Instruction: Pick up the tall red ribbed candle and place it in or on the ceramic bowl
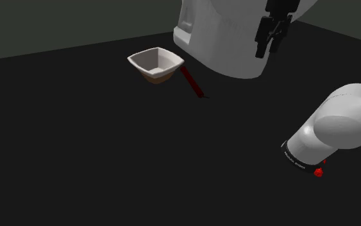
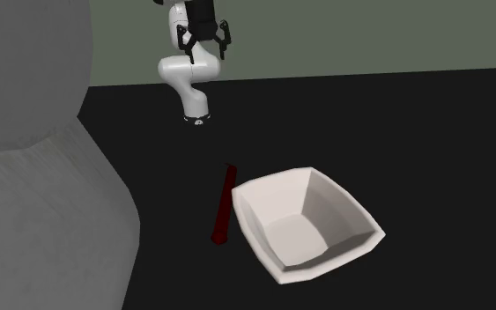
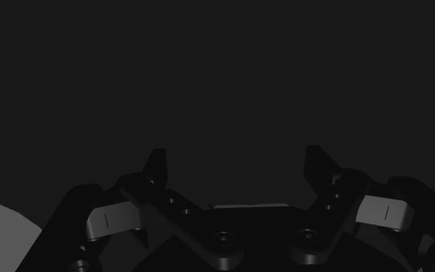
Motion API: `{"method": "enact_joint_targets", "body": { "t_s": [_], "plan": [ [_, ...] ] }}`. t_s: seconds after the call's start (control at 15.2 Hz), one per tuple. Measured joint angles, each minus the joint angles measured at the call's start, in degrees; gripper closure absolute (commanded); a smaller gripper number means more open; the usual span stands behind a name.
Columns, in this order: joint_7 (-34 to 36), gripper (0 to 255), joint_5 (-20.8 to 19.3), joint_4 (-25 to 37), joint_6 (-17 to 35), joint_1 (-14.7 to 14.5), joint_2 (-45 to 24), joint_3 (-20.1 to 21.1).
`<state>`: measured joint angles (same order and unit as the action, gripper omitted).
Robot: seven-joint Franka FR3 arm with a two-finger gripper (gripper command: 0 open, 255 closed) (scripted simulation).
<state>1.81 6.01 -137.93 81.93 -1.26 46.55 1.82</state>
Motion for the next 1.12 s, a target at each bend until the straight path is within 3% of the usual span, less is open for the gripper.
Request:
{"method": "enact_joint_targets", "body": {
  "t_s": [0.13, 0.4, 1.12],
  "plan": [
    [0.3, 0, 0.0, -0.2, 1.0, 0.1, -0.7, 0.2],
    [2.5, 0, 0.4, -3.1, 9.1, 0.8, -4.5, 1.9],
    [10.4, 0, -0.9, -2.2, 32.3, 3.5, -24.5, 6.2]
  ]
}}
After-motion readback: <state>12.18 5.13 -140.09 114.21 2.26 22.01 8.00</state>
